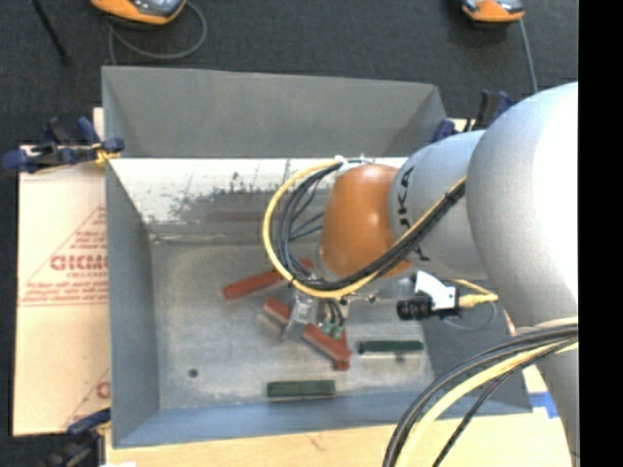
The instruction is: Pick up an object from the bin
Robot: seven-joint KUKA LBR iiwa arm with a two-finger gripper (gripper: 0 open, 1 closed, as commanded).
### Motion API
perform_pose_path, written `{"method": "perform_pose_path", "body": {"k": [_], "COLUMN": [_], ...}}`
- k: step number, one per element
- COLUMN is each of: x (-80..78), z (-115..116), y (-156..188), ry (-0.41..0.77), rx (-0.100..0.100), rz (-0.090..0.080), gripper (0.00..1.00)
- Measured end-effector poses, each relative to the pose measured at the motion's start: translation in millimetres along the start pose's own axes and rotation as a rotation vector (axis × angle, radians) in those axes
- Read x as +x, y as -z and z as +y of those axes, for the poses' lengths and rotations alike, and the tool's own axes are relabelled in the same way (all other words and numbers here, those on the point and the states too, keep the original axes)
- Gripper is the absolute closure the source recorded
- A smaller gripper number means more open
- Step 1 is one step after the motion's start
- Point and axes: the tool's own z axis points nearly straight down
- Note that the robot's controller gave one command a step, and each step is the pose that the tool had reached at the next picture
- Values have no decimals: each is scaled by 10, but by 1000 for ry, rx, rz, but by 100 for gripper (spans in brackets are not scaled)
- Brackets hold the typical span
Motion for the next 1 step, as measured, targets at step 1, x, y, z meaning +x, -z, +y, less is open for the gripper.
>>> {"method": "perform_pose_path", "body": {"k": [1], "x": [-62], "z": [29], "y": [900], "ry": [-7], "rx": [-3], "rz": [-9], "gripper": [100]}}
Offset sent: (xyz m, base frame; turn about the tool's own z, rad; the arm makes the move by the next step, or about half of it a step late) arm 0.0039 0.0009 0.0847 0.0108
